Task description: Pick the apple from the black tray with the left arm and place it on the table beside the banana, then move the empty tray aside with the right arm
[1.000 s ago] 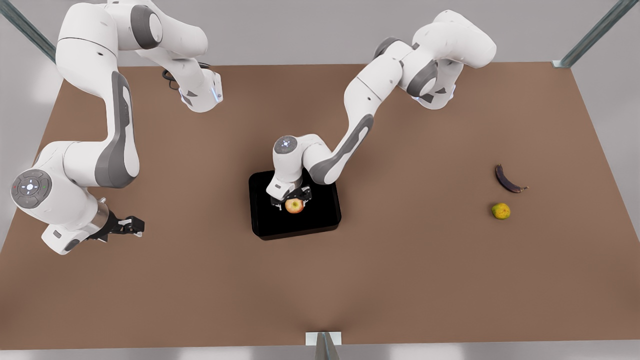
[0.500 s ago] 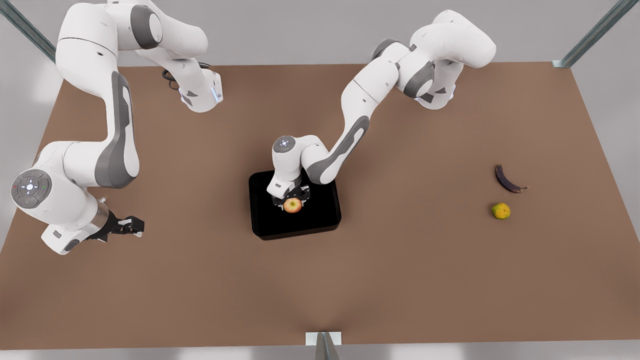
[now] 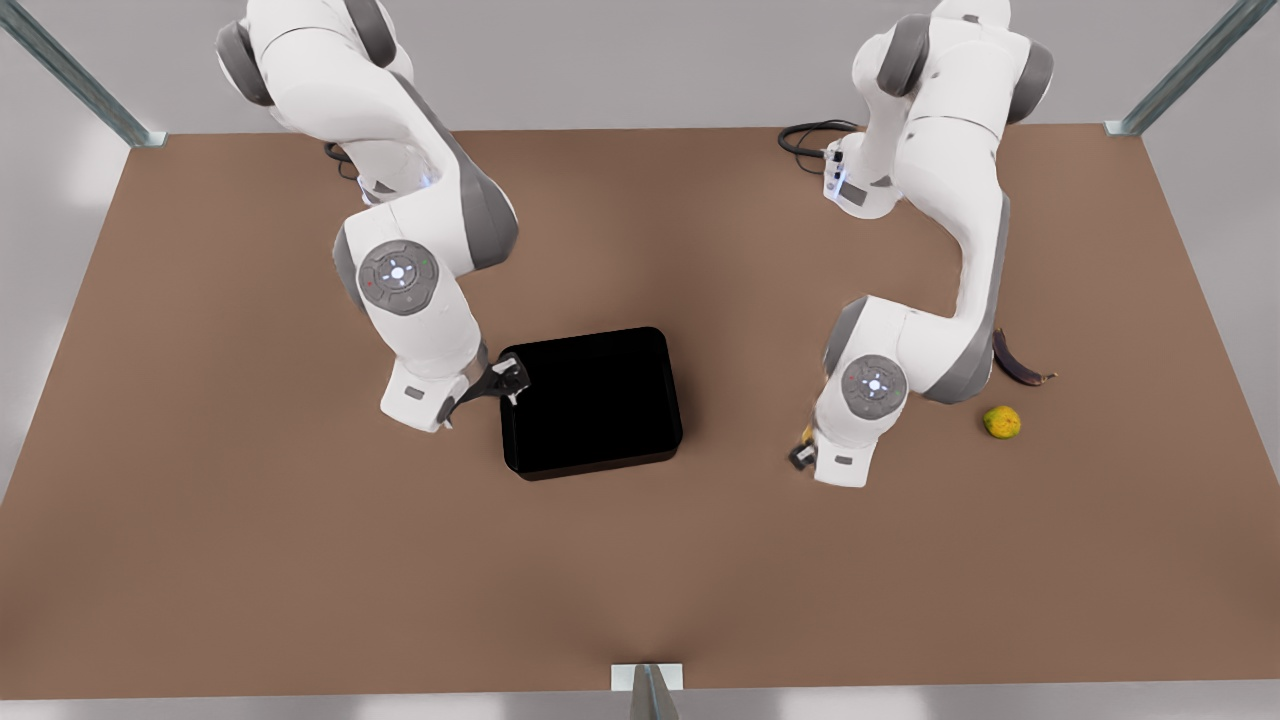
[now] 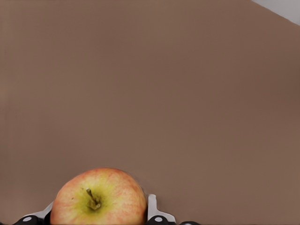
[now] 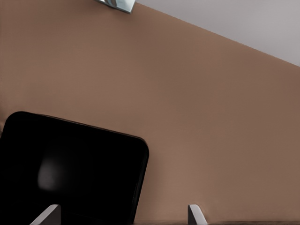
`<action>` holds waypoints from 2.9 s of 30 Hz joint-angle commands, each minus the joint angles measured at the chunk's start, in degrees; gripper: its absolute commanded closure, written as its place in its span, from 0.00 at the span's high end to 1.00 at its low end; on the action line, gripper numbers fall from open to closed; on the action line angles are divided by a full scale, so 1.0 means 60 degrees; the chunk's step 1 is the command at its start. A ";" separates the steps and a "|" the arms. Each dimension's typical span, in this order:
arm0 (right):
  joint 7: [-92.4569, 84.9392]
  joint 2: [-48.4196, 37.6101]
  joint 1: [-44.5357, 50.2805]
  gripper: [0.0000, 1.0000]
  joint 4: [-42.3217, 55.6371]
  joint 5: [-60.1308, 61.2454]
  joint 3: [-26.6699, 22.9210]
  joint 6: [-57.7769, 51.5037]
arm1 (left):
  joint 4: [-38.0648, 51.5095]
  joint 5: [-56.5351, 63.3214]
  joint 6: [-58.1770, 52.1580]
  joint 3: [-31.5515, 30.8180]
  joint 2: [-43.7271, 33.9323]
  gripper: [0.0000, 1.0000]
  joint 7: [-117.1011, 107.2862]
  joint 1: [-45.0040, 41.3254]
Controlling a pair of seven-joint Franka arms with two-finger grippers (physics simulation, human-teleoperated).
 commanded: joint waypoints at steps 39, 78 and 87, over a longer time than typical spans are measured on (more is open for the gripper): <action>0.0905 -0.0345 -0.0295 1.00 -0.8186 0.0527 0.0191 0.8015 | -0.1440 -0.1804 -0.0835 0.1393 -0.3752 1.00 0.8572 0.1884; -0.1613 -0.1341 -0.0295 0.15 -0.6018 0.0600 -0.1493 0.2448 | -0.1484 -0.1555 -0.0849 0.1349 -0.3752 1.00 0.8543 0.1869; -0.5950 -0.0843 -0.0486 0.14 -0.4744 0.0644 -0.3558 0.2390 | -0.1484 -0.1555 -0.0849 0.1349 -0.3752 1.00 0.8543 0.1854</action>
